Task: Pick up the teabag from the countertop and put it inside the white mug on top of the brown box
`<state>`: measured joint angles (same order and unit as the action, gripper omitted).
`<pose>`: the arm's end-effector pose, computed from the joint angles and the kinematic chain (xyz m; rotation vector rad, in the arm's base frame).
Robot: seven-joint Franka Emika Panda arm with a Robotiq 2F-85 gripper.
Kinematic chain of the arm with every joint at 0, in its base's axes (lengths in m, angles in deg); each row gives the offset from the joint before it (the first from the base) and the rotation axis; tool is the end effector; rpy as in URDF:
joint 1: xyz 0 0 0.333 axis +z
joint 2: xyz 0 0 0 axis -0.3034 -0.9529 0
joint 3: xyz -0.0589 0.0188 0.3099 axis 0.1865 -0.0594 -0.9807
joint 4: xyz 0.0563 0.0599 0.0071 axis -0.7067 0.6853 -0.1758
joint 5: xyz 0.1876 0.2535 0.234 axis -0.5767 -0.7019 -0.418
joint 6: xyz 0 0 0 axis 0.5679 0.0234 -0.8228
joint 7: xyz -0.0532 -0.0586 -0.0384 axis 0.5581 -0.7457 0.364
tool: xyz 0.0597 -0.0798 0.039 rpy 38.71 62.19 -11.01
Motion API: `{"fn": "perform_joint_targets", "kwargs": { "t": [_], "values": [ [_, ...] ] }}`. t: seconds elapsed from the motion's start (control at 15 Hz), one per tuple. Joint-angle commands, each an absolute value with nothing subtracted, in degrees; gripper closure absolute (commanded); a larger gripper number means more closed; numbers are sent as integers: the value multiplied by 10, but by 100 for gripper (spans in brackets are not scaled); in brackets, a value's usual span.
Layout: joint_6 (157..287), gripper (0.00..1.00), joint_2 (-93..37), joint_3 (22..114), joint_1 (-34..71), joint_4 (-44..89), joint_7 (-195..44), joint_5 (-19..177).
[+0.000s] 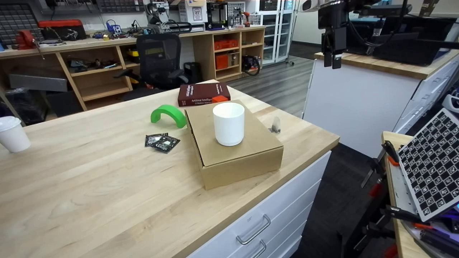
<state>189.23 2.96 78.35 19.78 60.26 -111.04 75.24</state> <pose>0.4338 -0.0960 0.4378 -2.9253 -0.4914 0.3056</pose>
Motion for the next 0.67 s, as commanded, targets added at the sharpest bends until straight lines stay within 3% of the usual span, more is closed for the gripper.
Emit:
{"fn": "perform_joint_targets", "kwargs": {
  "t": [0.0,0.6],
  "values": [
    [1905,0,-6,767,180,587,-1132,741],
    [1968,0,-103,738,175,576,-1120,737]
  ]
}}
